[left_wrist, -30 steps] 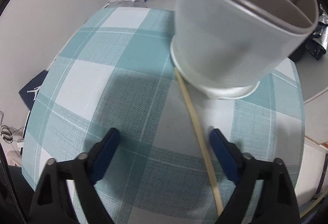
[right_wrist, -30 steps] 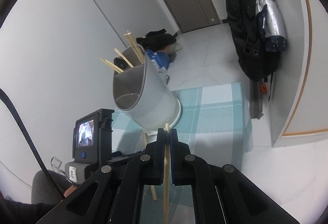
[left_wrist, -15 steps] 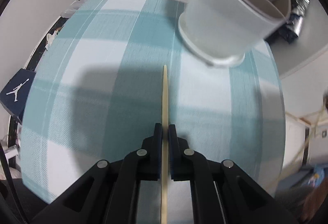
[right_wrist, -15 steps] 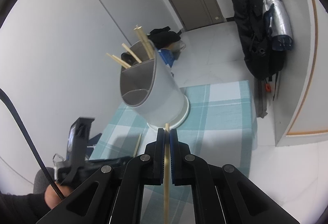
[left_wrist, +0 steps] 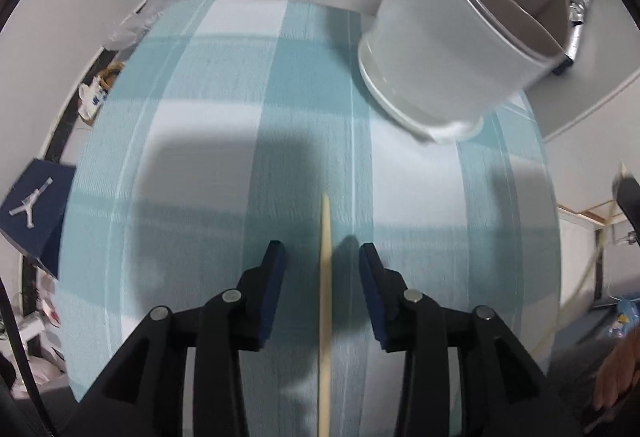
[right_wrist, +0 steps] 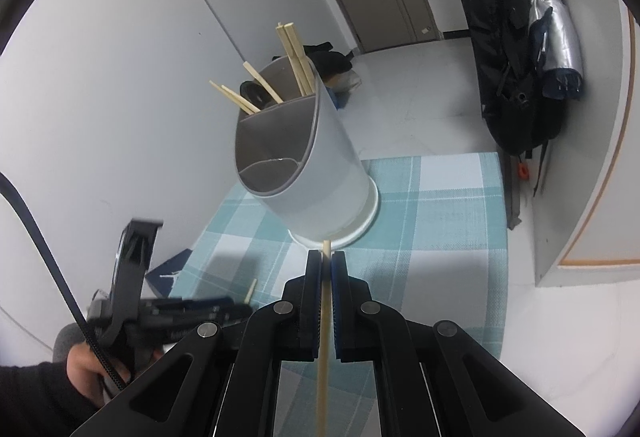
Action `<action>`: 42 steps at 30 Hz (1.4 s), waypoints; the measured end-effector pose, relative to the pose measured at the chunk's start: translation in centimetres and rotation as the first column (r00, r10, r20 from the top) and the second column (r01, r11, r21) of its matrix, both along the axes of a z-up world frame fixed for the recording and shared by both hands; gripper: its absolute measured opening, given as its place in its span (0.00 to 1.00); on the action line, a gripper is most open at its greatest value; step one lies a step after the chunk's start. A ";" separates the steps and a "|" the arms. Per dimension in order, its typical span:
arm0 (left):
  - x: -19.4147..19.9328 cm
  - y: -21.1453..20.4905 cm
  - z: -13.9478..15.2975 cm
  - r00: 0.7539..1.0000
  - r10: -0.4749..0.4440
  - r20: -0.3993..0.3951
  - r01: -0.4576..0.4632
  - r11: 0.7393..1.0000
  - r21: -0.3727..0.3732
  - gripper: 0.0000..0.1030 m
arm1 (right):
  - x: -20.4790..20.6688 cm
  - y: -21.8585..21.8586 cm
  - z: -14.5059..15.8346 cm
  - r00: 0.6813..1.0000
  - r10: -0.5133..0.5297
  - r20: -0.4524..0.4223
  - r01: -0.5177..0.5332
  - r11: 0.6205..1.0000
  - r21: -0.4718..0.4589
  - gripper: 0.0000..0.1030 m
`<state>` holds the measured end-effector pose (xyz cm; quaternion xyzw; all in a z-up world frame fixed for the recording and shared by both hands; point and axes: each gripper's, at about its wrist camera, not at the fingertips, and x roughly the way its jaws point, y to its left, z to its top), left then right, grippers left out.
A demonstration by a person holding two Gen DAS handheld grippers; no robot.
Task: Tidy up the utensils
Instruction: 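Close the left gripper on the chopstick and lift it, then carry both held chopsticks up over the white holder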
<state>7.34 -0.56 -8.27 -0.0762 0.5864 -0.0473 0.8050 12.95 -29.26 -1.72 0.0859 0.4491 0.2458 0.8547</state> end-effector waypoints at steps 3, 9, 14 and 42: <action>0.9 -0.9 -0.3 1.000 -0.002 0.008 0.002 1.000 0.011 0.33 | 0.0 0.1 0.0 1.000 -0.001 0.002 0.001 1.000 -0.006 0.04; 0.8 -3.5 -1.2 0.999 -0.045 0.010 0.044 0.993 0.106 0.05 | 0.3 -0.1 0.2 1.000 -0.013 0.010 0.013 1.000 -0.002 0.04; 1.6 -3.4 -1.1 1.000 -0.006 0.017 0.005 0.999 0.035 0.00 | 0.3 0.2 0.4 1.000 -0.015 0.023 0.015 1.000 -0.011 0.04; -3.4 -2.9 10.6 0.874 0.000 0.487 0.059 0.993 -0.106 0.00 | -5.0 5.6 5.0 0.974 -0.053 0.220 0.067 0.996 -0.058 0.04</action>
